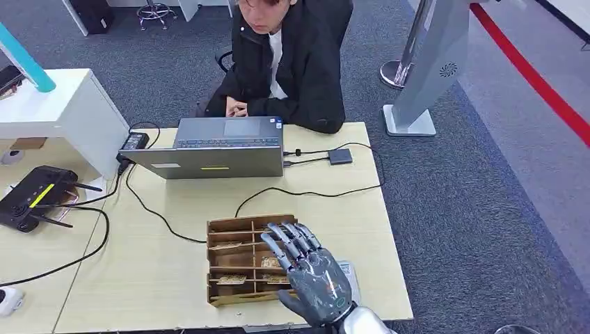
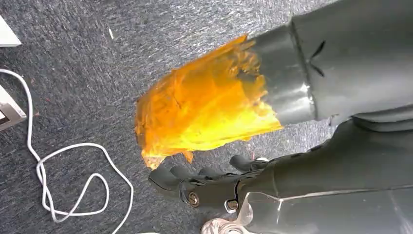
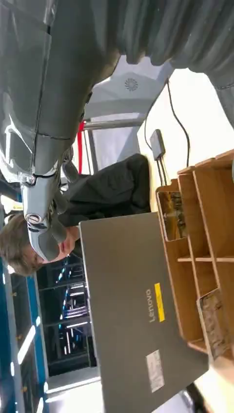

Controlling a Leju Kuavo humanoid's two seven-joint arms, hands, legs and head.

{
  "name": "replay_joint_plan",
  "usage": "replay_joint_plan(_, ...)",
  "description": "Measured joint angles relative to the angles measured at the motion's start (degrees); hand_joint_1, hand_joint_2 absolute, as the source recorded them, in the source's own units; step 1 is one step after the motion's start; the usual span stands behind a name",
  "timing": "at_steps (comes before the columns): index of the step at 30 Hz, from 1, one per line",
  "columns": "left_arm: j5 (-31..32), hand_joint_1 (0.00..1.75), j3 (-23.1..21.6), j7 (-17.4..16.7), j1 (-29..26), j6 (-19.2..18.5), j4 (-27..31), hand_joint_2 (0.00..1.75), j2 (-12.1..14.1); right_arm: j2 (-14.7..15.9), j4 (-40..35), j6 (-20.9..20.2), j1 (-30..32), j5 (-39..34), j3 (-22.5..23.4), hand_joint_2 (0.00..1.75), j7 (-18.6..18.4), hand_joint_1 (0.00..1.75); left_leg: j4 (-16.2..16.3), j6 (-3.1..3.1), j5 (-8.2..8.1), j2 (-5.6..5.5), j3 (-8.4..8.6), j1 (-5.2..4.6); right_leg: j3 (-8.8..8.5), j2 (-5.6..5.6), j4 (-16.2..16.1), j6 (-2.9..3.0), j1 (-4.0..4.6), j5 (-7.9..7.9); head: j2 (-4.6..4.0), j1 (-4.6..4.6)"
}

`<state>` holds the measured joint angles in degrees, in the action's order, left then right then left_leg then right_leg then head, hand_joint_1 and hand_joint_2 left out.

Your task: Pass the card to the sensor for recognition and then transmit it.

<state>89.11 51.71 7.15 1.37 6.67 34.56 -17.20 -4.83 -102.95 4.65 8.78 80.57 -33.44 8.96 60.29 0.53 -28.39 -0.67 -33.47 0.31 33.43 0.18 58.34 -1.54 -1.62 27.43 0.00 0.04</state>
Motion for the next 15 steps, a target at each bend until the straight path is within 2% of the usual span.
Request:
replay_joint_plan(2,0.0,0.00,0.0,0.0,0.0,0.0,0.0,0.00,0.0,0.6,0.8,2.2,0.2,-0.1,-0.4,1.75,-1.6,0.00,0.0,0.00,0.00,0.00,0.00,0.00,0.01,0.00,0.0,0.00,0.00,0.00,0.00,0.02)
replay_joint_plan(5,0.0,0.00,0.0,0.1,-0.1,0.3,0.0,0.00,0.0,3.5,3.9,11.1,0.6,-1.4,-2.8,1.75,-6.8,0.00,0.0,0.01,0.00,-0.01,-0.02,-0.01,-0.01,-0.01,0.0,-0.01,-0.01,0.00,0.00,0.02)
replay_joint_plan(7,0.0,0.00,0.0,0.1,-0.1,0.5,0.0,0.00,0.0,5.5,5.7,13.7,0.4,-2.0,-4.6,1.75,-9.7,0.00,0.0,0.02,-0.03,0.01,-0.02,-0.01,0.00,0.02,0.0,-0.01,-0.01,0.00,0.00,0.02)
replay_joint_plan(15,0.0,0.00,0.0,0.1,-0.1,0.4,0.0,0.00,0.1,9.7,10.4,13.2,-0.8,-4.2,-9.4,1.75,-13.4,0.00,0.0,0.01,-0.03,0.01,-0.02,-0.01,0.01,0.01,0.0,-0.01,0.00,0.00,0.00,0.00)
